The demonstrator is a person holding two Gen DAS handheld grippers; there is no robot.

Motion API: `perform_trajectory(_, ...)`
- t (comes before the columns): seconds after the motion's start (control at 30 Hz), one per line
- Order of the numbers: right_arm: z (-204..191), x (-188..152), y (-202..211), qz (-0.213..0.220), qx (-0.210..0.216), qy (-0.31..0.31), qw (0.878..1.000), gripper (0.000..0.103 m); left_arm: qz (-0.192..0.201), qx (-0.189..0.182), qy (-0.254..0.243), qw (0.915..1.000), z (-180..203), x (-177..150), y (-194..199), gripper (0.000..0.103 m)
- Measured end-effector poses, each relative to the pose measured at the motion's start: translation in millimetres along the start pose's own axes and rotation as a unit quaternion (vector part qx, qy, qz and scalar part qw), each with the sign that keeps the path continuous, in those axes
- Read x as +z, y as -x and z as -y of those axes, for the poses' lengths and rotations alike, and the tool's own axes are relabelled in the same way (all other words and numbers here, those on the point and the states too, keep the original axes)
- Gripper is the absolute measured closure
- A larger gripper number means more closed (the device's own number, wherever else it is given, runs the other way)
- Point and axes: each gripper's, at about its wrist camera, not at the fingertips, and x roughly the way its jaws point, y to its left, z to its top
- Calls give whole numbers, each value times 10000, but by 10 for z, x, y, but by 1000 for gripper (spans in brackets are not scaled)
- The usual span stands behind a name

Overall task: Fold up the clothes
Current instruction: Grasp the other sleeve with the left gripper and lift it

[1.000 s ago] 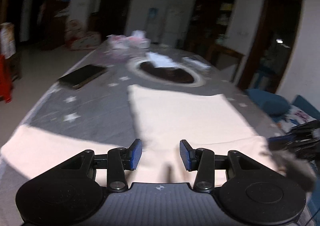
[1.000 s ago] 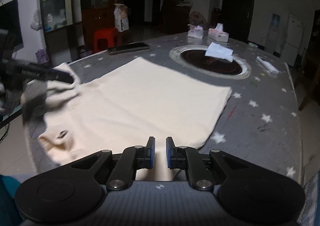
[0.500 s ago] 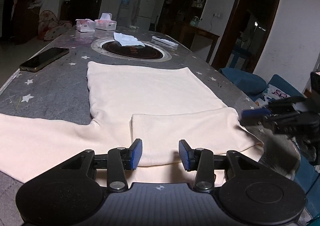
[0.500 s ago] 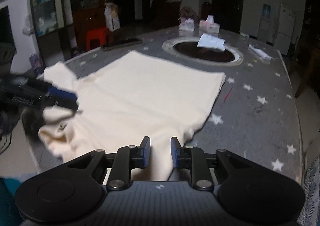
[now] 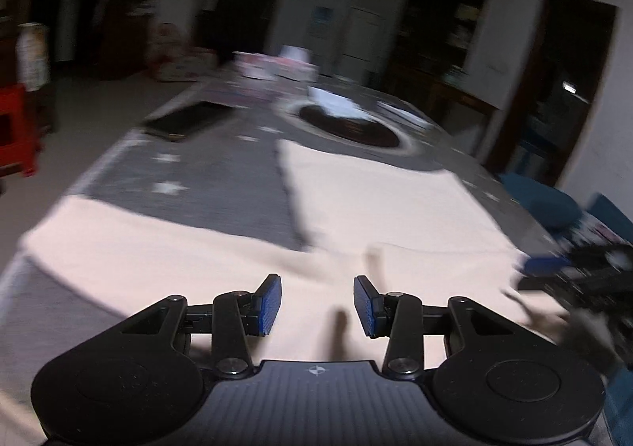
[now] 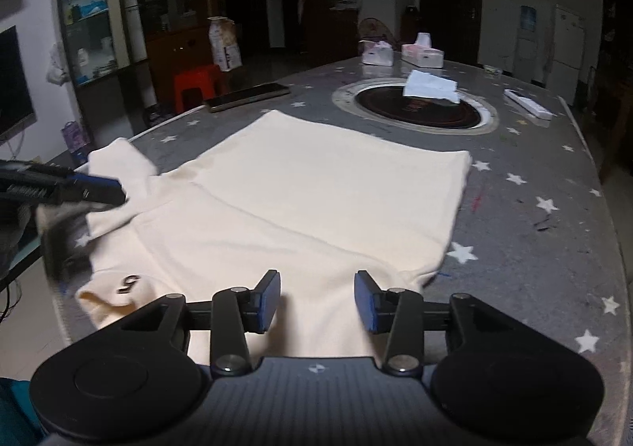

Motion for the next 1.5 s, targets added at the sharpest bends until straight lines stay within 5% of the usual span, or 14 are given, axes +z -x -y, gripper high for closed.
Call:
perform_trajectory(0.23,-104,3,49,92,99,-57,9999,49,397,1415,743,9864,-588,110,159,58)
perform_trajectory(0.43,-118,5,89,134,111,-128,9998,48,425,2111,1123,9701,-955,116,142,58)
perform_trajectory(0.77,-157,17,141,189,113,-118,9997,48,344,2321,1436,9614,-1195,124,-8,60)
perform_trajectory(0.93,-146,13,146,200,85,-164,9996,48,406,2359,1354,9614,-1189,136,-34,89)
perform_trajectory(1.17,-134,-13,168,254,93,-230,9994,48,746,1948,1173,9709,-969,300,103,96)
perform_trajectory(1.5,-83,-74,252,392,56,-394,9984,48,990,168,592,9932,-59,621,225,97)
